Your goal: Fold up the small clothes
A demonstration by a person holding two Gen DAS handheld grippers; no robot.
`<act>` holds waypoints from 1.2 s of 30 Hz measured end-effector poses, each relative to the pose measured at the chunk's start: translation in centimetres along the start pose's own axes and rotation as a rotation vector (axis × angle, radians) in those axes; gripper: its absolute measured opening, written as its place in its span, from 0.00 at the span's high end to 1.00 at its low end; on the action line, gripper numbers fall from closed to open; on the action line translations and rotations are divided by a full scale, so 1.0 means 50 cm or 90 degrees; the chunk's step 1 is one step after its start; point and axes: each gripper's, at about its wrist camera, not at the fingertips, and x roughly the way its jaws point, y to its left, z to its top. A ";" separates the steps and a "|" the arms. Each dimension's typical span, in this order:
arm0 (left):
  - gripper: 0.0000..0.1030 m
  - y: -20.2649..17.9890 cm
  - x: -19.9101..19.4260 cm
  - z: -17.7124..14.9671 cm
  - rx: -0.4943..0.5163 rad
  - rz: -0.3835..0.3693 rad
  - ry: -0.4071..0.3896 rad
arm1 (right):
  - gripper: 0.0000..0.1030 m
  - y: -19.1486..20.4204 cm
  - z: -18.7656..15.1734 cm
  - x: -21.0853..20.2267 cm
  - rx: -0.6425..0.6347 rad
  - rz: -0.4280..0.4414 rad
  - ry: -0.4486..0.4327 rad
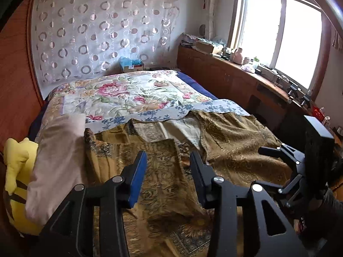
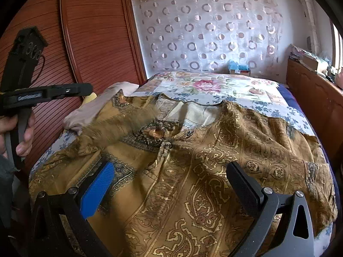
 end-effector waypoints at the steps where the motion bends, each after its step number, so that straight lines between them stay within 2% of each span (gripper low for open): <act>1: 0.55 0.002 0.000 -0.004 0.002 0.006 0.000 | 0.00 0.002 0.000 0.000 0.001 0.000 0.000; 2: 0.52 0.003 0.000 -0.006 0.003 0.009 0.000 | 0.00 0.005 -0.001 0.000 0.001 0.000 0.000; 3: 0.43 0.008 -0.001 -0.010 0.002 0.012 0.001 | 0.00 0.005 -0.002 -0.002 0.001 -0.001 0.000; 4: 0.38 0.015 -0.001 -0.015 -0.001 0.014 0.002 | 0.00 0.009 -0.004 -0.002 0.000 -0.001 0.001; 5: 0.36 0.021 0.001 -0.018 -0.005 0.018 0.005 | 0.00 0.012 -0.004 -0.001 -0.001 -0.001 0.002; 7: 0.35 0.033 0.008 -0.025 -0.011 0.027 0.010 | 0.00 0.006 -0.002 -0.004 -0.002 -0.002 0.002; 10: 0.35 0.062 0.016 -0.040 -0.023 0.075 0.009 | 0.00 -0.001 0.006 -0.002 -0.008 -0.004 0.004; 17: 0.35 0.129 0.063 -0.057 -0.061 0.095 0.036 | 0.01 -0.001 0.004 0.011 -0.050 -0.014 0.030; 19: 0.35 0.148 0.083 -0.058 -0.072 0.096 0.048 | 0.04 0.001 0.002 0.012 -0.065 -0.023 0.040; 21: 0.35 0.160 0.100 -0.057 -0.074 0.105 0.053 | 0.14 0.003 -0.002 0.009 -0.081 -0.030 0.047; 23: 0.38 0.167 0.113 -0.055 -0.075 0.104 0.056 | 0.23 -0.001 -0.003 0.000 -0.091 -0.032 0.054; 26: 0.48 0.182 0.134 -0.051 -0.083 0.110 0.068 | 0.32 -0.020 -0.010 -0.016 -0.089 -0.047 0.059; 28: 0.54 0.188 0.149 -0.047 -0.084 0.124 0.080 | 0.33 -0.032 -0.016 -0.022 -0.084 -0.055 0.065; 33: 0.60 0.198 0.181 -0.039 -0.085 0.138 0.102 | 0.33 -0.054 -0.022 -0.026 -0.070 -0.061 0.085; 35: 0.67 0.203 0.187 -0.036 -0.091 0.128 0.105 | 0.33 -0.053 -0.020 -0.027 -0.069 -0.063 0.088; 36: 0.74 0.205 0.187 -0.037 -0.094 0.122 0.107 | 0.33 -0.052 -0.020 -0.026 -0.069 -0.063 0.091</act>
